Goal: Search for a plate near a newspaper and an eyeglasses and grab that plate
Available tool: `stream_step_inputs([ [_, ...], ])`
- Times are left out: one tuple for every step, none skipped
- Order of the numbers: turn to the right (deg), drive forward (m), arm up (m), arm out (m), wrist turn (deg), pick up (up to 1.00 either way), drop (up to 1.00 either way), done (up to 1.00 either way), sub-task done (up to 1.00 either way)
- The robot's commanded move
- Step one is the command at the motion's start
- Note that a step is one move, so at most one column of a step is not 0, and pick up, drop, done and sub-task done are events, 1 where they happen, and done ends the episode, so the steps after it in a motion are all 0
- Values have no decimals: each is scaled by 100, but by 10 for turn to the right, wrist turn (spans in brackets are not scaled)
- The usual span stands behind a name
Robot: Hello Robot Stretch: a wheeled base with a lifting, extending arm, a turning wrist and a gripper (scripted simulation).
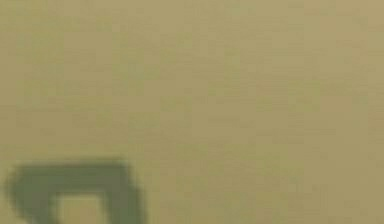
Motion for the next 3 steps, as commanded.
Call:
stream_step_inputs([
  [-450, 0, 0, 0, 0, 0, 0, 0, 0],
  [-450, 0, 0, 0, 0, 0, 0, 0, 0],
  [-330, 0, 0, 0, 0, 0, 0, 0, 0],
])
